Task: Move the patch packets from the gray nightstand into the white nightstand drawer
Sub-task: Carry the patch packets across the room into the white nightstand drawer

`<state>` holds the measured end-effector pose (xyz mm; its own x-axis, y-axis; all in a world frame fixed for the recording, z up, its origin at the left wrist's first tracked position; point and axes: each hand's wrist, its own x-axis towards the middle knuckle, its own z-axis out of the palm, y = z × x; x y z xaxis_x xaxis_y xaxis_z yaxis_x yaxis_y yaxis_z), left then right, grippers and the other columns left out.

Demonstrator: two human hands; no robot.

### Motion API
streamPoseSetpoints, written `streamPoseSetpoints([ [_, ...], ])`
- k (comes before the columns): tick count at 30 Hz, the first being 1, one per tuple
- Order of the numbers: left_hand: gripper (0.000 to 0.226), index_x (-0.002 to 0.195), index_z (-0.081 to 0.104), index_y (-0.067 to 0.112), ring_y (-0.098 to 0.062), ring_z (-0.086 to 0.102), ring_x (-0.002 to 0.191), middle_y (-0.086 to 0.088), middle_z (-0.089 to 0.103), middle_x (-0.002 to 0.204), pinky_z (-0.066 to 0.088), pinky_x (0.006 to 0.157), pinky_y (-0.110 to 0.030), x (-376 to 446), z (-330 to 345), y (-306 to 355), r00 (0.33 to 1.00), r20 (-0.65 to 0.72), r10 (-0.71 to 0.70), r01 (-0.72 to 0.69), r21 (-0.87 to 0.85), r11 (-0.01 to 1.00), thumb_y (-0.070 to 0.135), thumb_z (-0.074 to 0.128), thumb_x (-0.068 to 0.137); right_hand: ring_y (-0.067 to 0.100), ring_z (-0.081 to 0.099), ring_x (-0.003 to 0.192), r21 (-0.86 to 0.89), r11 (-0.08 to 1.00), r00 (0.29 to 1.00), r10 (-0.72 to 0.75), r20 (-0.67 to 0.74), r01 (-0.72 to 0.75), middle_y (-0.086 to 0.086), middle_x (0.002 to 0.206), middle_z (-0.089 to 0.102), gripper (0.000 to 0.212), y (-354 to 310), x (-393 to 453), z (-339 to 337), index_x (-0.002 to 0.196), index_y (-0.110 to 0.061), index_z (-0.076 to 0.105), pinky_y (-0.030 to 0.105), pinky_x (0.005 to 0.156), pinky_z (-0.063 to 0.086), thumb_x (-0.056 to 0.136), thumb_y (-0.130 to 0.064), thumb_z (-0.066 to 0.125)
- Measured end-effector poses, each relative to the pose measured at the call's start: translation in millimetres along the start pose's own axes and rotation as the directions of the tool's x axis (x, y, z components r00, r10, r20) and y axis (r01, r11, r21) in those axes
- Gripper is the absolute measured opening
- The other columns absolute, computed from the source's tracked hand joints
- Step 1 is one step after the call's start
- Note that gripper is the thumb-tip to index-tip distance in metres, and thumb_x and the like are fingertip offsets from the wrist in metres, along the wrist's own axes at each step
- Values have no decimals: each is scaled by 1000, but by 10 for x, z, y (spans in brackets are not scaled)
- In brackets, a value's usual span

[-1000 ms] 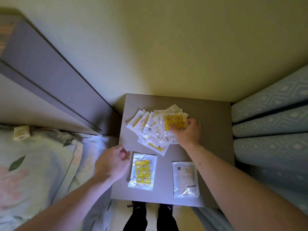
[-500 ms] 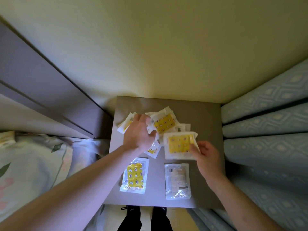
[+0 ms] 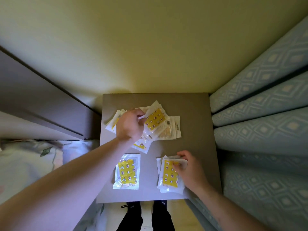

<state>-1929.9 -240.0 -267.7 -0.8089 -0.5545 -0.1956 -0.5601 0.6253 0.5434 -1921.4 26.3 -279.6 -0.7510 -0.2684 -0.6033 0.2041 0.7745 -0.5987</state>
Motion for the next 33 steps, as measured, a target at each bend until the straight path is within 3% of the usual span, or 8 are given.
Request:
streamPoseSetpoints([
  [3, 9, 85, 68, 31, -11, 56, 60, 11, 64, 68, 45, 57, -29, -216, -76, 6, 997, -27, -77, 67, -271, 960, 30, 70, 93, 13, 51, 113, -23, 999, 989, -45, -144, 43, -3, 123, 57, 64, 52, -108, 132, 132, -17, 56, 21, 92, 40, 76, -15, 88],
  [6, 19, 81, 60, 30, -9, 53, 65, 16, 59, 71, 43, 59, -17, -678, -192, -62, 994, -35, -104, 76, -455, 887, 22, 70, 95, 20, 50, 122, 7, 1000, 975, 5, -223, -3, 2, 129, 56, 76, 157, -238, 224, 136, -14, 53, 33, 101, 42, 70, -15, 92],
  [12, 22, 80, 52, 10, -19, 52, 61, -5, 53, 58, 45, 52, -20, -1627, -84, -671, 901, 140, -410, 411, -576, 707, 11, 63, 98, 24, 55, 109, 51, 982, 953, 187, -240, -180, 4, 124, 55, 82, 134, -471, 440, 133, -14, 52, 39, 84, 50, 65, -26, 96],
  [17, 22, 77, 56, 22, -6, 54, 53, 7, 57, 62, 42, 52, -20, -2048, 73, -1103, 850, 105, -517, 524, -269, 808, 18, 70, 94, 29, 62, 107, 113, 964, 941, 259, -217, -240, 3, 116, 61, 74, 58, -414, 607, 122, -13, 55, 36, 81, 49, 61, -21, 97],
  [20, 21, 89, 57, 29, -12, 60, 84, 11, 51, 94, 49, 68, -31, -2065, 68, -1157, 875, 52, -481, 483, -81, 872, 37, 76, 84, 27, 65, 105, 86, 960, 943, 280, -179, -268, 2, 112, 66, 66, 62, -370, 651, 117, -17, 59, 36, 85, 53, 62, -22, 95],
  [24, 65, 114, 58, 18, -21, 55, 106, 6, 54, 105, 49, 91, -38, -1936, 63, -1044, 901, -40, -432, 428, -81, 900, 57, 80, 68, 22, 68, 98, 70, 951, 944, 306, -126, -300, -3, 106, 68, 54, 75, -368, 690, 113, -22, 61, 36, 84, 56, 67, -30, 89],
  [28, 82, 132, 48, 25, -19, 58, 111, 6, 62, 113, 50, 92, -34, -1785, -4, -896, 907, 116, -404, 403, 35, 915, 59, 82, 66, 21, 69, 92, 61, 947, 937, 321, -137, -316, -7, 101, 69, 38, 28, -452, 681, 109, -25, 60, 39, 81, 56, 79, -31, 82],
  [33, 75, 139, 41, 26, -21, 64, 111, 5, 66, 119, 52, 87, -32, -1742, 16, -882, 860, 297, -416, 408, 92, 908, 49, 79, 78, 22, 69, 95, 17, 948, 944, 317, -89, -317, -7, 103, 69, 29, 3, -531, 671, 111, -26, 58, 40, 85, 55, 88, -32, 75],
])
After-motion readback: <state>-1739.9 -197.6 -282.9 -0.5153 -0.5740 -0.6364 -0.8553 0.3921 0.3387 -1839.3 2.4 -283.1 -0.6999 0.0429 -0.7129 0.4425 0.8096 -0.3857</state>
